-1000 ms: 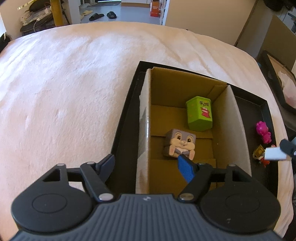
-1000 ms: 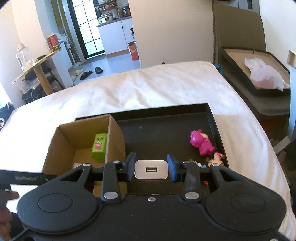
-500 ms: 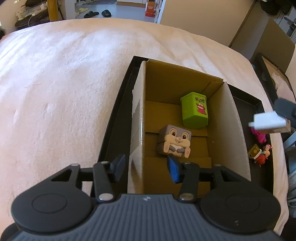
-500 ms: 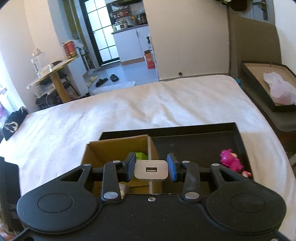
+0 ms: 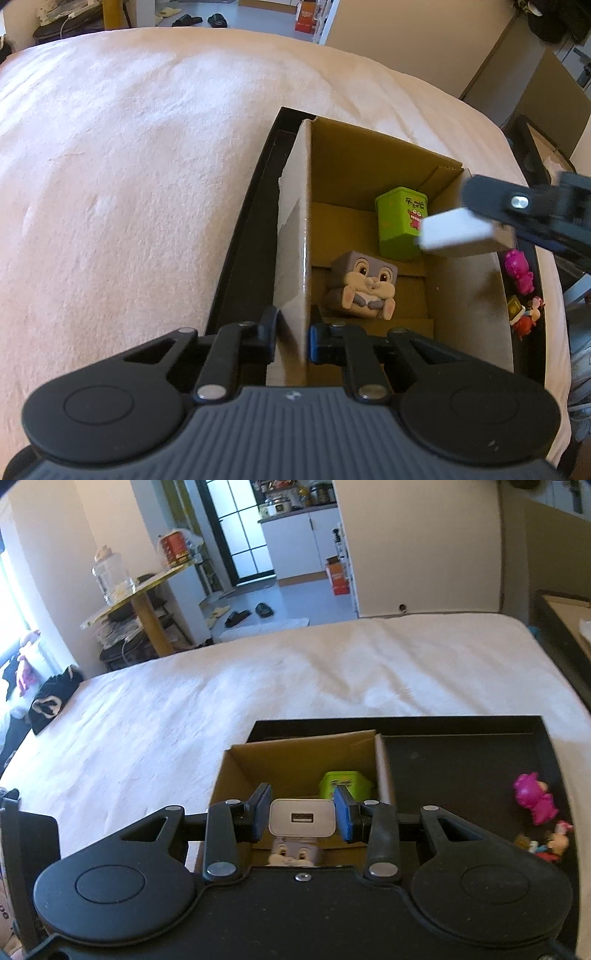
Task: Organize rigid objects
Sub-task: 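Lower the white charger plug into the box and open the right gripper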
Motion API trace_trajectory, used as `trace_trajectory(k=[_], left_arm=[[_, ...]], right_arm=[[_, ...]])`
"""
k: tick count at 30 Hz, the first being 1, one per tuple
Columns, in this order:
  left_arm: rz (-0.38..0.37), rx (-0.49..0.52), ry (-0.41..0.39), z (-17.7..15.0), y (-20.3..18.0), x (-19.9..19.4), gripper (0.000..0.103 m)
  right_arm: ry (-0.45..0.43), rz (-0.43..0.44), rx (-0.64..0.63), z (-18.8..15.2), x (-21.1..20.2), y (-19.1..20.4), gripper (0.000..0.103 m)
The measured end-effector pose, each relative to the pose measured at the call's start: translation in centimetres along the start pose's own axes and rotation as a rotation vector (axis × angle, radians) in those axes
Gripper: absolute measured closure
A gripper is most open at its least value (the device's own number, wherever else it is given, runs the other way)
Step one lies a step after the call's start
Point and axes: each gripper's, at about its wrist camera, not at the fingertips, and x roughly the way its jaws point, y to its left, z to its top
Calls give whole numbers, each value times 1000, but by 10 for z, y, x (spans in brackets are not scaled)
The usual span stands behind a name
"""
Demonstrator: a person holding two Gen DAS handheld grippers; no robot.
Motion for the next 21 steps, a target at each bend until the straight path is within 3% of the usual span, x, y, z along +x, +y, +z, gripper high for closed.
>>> trace_trajectory(k=[11, 21], left_arm=[[-30, -32, 8, 1, 6, 1, 87], [-31, -44, 0, 1, 8, 0, 87]], right_arm=[[51, 72, -3, 1, 26, 21, 65], [49, 50, 17, -6, 10, 10, 64]])
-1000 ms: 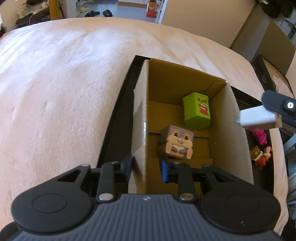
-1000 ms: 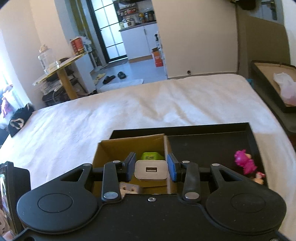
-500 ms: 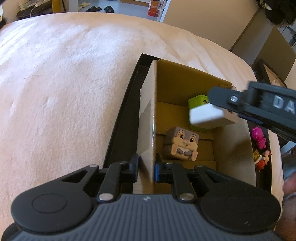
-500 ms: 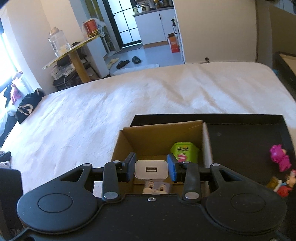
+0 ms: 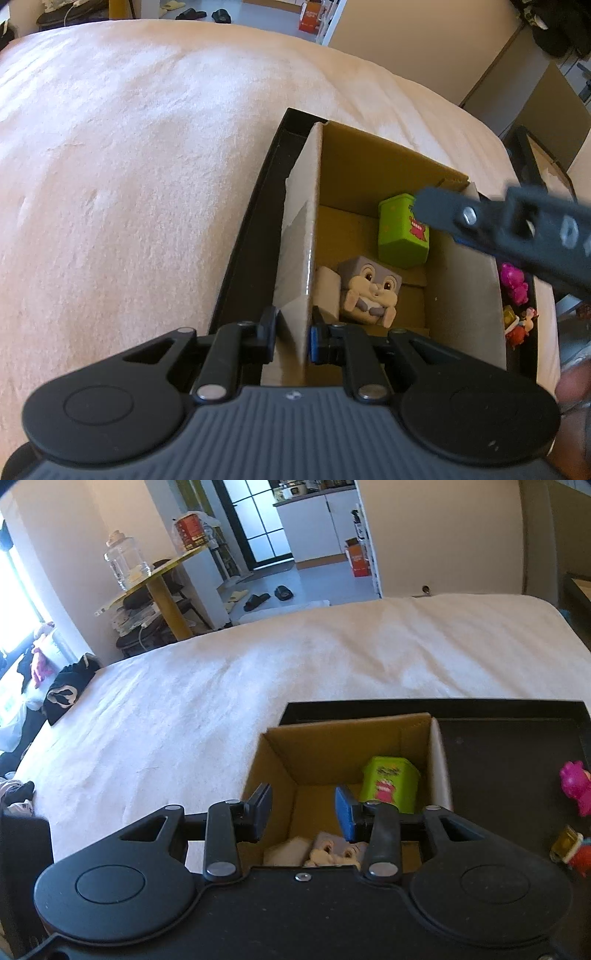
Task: Organize rigid objects
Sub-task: 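Lower the white charger plug into the box and open the right gripper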
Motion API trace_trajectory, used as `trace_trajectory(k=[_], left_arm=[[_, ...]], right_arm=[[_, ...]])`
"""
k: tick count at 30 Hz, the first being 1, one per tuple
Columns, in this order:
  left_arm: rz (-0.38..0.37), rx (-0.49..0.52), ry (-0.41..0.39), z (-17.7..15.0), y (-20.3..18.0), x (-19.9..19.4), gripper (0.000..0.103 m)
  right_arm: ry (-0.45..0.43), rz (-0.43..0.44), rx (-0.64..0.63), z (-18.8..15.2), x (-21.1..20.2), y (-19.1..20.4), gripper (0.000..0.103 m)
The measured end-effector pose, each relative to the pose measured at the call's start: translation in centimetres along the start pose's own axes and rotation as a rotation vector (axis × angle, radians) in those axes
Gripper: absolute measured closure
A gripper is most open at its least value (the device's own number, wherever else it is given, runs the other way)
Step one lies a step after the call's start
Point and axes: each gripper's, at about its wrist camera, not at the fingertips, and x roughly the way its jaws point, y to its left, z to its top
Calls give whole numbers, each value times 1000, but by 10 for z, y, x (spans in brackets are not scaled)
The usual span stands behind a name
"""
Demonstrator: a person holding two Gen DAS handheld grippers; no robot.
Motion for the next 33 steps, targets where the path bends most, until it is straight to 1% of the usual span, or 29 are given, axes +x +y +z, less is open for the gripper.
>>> trace_trajectory(k=[7, 9, 10, 13, 15, 17, 18, 23, 27, 30, 33], left_arm=[[2, 0, 6, 2, 0, 1, 87], [6, 9, 16, 3, -2, 1, 87], [10, 17, 20, 3, -3, 1, 87], [25, 23, 34, 4, -5, 0, 87], [34, 27, 31, 5, -8, -1, 87], [38, 29, 36, 4, -10, -3, 85], [39, 29, 39, 4, -10, -3, 84], [54, 41, 37, 3, -17, -10, 83], [62, 44, 28, 1, -19, -16, 81], [66, 37, 27, 1, -20, -20, 77], [74, 40, 23, 0, -20, -24, 69]], right_arm=[[10, -35, -2, -12, -14, -9, 59], [0, -45, 12, -15, -20, -15, 54], [-6, -49, 19, -17, -22, -18, 49], [-11, -62, 32, -20, -29, -27, 48], [-18, -74, 35, -22, -34, -32, 45], [-28, -94, 37, -24, -38, -38, 38], [-31, -101, 38, -24, -40, -40, 37], [-58, -120, 51, -26, -51, -51, 23], [-68, -123, 64, -30, -56, -61, 21], [-71, -124, 78, -33, -61, -67, 20], [-74, -121, 90, -36, -65, -71, 15]])
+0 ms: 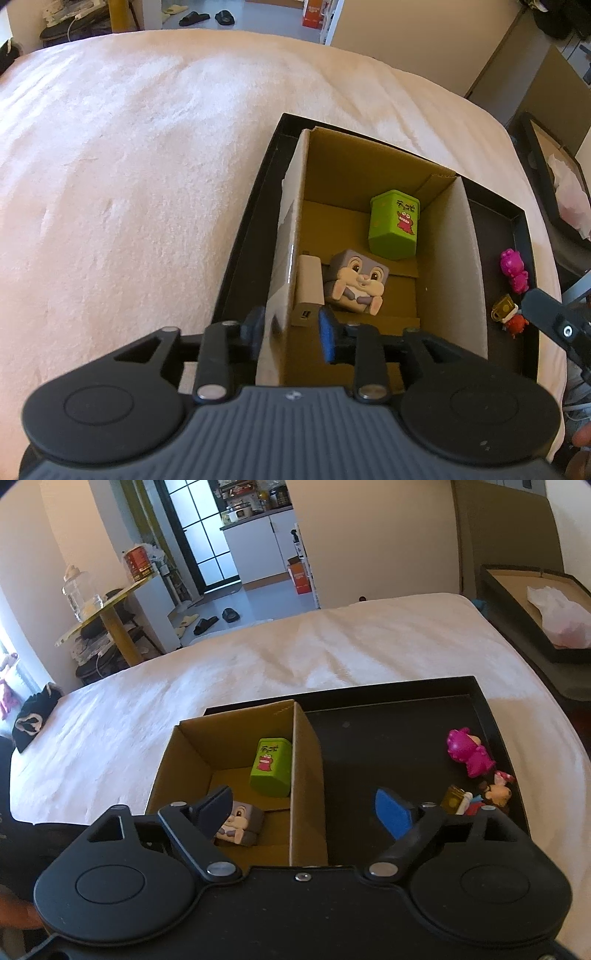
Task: Organize rigid objects
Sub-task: 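Lower the white charger plug into the box and open the right gripper, then move the right gripper to the red-and-yellow figurine and grasp it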
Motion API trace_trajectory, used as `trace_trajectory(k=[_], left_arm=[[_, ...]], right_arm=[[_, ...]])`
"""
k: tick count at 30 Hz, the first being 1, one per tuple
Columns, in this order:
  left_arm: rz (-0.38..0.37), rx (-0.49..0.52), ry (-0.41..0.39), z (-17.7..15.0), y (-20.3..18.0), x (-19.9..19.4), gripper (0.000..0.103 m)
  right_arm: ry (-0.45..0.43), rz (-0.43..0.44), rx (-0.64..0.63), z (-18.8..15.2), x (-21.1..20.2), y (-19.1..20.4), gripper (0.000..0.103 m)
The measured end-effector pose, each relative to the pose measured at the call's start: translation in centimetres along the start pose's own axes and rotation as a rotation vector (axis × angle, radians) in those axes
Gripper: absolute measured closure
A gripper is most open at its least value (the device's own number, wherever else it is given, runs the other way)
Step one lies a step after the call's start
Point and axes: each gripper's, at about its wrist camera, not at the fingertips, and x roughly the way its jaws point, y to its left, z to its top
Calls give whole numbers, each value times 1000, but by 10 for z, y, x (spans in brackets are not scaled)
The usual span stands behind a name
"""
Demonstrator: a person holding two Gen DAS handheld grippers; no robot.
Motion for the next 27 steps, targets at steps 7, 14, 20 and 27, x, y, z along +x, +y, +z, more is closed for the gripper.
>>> trace_trajectory(k=[7, 14, 20, 27], left_arm=[[15, 10, -15, 0, -3, -9, 52], [36, 7, -16, -2, -7, -11, 43], [43, 11, -15, -1, -12, -11, 29], [85, 38, -21, 0, -21, -8, 25]], right_arm=[[-11, -2, 5, -3, -9, -10, 10], [-26, -17, 29, -6, -13, -27, 8], [-30, -26, 43, -9, -14, -44, 7], [-38, -37, 36, -14, -6, -60, 7]])
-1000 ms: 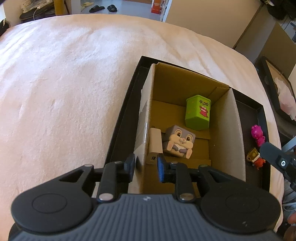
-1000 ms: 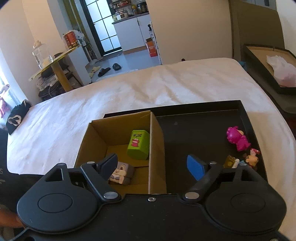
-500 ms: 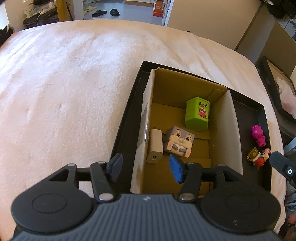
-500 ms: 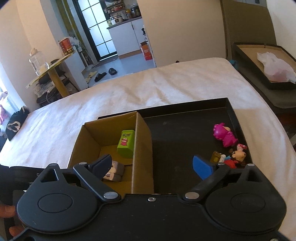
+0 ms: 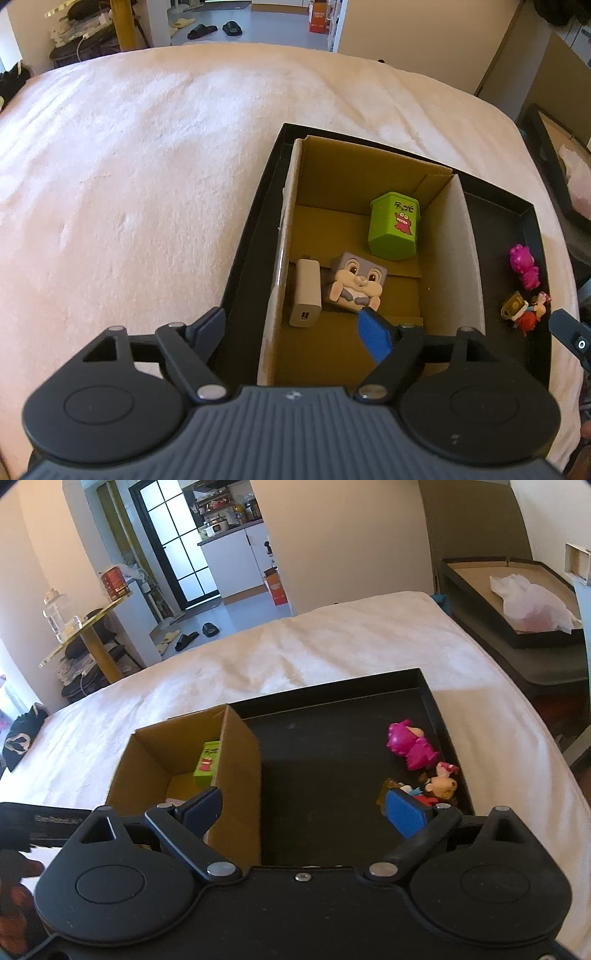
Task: Organize rigid objects
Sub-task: 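Move the right gripper to the red-and-yellow figurine and grasp it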
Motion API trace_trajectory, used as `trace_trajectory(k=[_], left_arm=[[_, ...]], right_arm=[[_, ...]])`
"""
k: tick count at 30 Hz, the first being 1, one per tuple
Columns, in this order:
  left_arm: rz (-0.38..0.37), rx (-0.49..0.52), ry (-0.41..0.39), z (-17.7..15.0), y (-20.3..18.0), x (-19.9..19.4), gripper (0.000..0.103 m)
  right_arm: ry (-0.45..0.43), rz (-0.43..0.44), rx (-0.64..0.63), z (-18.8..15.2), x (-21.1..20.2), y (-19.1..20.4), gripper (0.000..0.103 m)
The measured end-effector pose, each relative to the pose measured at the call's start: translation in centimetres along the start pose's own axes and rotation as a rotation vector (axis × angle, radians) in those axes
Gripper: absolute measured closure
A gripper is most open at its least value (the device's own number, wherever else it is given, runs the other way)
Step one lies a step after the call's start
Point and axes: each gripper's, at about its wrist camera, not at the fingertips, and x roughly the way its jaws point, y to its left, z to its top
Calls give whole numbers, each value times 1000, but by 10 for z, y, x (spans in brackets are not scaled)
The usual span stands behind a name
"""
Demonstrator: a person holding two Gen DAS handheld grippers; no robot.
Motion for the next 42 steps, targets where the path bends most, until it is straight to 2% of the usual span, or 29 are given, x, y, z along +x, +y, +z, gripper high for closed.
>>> trace_trajectory(k=[7, 11, 17, 26, 27, 30, 31, 37, 42], left_arm=[[40, 28, -6, -1, -12, 6, 24], [56, 54, -9, -3, -21, 10, 23], [77, 89, -15, -1, -33, 17, 23], [113, 90, -28, 7, -39, 26, 23], [114, 89, -29, 7, -38, 26, 23], [119, 86, -22, 8, -37, 30, 23], [119, 88, -19, 8, -36, 31, 23], [121, 95, -8, 5, -36, 35, 23], [117, 96, -14, 4, -34, 34, 23]], right_arm=[[-5, -23, -7, -7, 15, -21, 16], [-27, -93, -1, -17, 25, -34, 20], [1, -118, 66, -32, 51, -53, 31], [4, -132, 144, -35, 69, -72, 33], [1, -131, 145, -36, 70, -74, 34], [8, -135, 152, -40, 72, -77, 61], [10, -129, 163, -41, 71, -78, 65], [8, -128, 165, -43, 61, -74, 77], [16, -120, 176, -51, 56, -69, 77]])
